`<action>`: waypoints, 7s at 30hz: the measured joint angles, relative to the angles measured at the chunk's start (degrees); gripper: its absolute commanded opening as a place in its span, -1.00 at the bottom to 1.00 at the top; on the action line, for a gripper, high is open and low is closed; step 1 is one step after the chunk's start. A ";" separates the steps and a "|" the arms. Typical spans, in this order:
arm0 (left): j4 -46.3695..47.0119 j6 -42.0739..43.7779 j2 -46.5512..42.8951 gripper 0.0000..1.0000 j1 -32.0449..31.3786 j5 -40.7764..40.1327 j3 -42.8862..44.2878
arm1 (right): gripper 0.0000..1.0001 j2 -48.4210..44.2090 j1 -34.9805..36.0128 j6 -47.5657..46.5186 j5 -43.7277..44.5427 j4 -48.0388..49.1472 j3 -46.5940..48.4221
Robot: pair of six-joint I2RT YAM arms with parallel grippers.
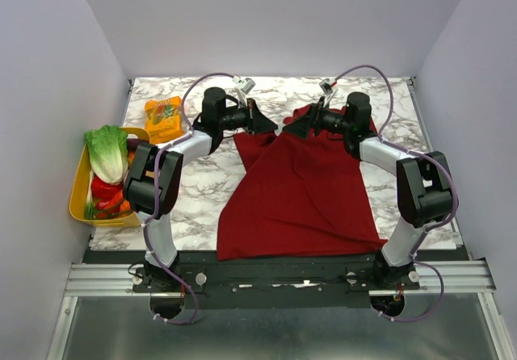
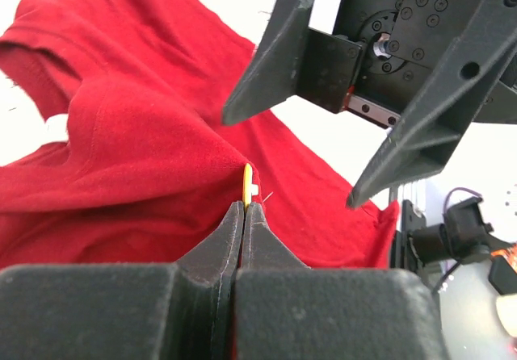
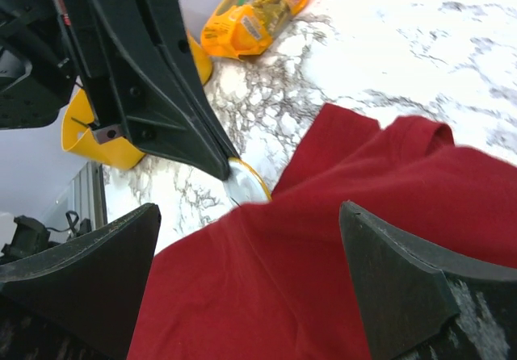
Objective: Pin the brooch onto the clothing
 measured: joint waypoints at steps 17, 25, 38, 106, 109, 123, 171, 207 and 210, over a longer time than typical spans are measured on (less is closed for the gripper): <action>6.71 -4.79 0.00 -1.00 0.00 4.07 -0.02 | 0.53 1.53 2.01 -2.43 -4.46 0.24 1.44; 6.93 -5.11 -0.02 -1.00 0.48 4.81 -0.02 | 0.22 1.31 1.95 -1.95 -8.26 2.78 -0.42; 6.93 -5.46 -0.33 -1.00 1.22 5.35 -0.02 | -0.23 1.31 1.33 1.01 -10.12 5.66 -0.94; -7.21 6.05 -5.44 -1.00 -1.90 0.98 0.66 | -0.82 4.44 1.70 5.51 -11.61 4.96 2.45; -11.67 9.20 -5.97 -1.00 -2.64 -0.87 2.05 | -0.83 4.44 1.68 5.16 -11.56 4.04 2.64; -18.82 15.04 -8.28 -1.00 -4.26 -5.99 2.99 | -0.99 4.44 1.75 4.44 -10.32 0.92 3.21; -17.88 17.55 -21.70 -1.00 -5.33 -15.41 -10.56 | -0.99 3.56 5.27 7.37 -8.59 -4.72 4.20; -17.18 17.20 -23.06 -1.00 -5.44 -15.76 -11.78 | -0.37 2.71 5.07 8.79 -3.02 -1.07 2.40; -17.33 17.00 -23.06 -1.00 -5.64 -15.72 -12.00 | -0.31 2.71 4.90 8.81 -2.08 -1.03 2.40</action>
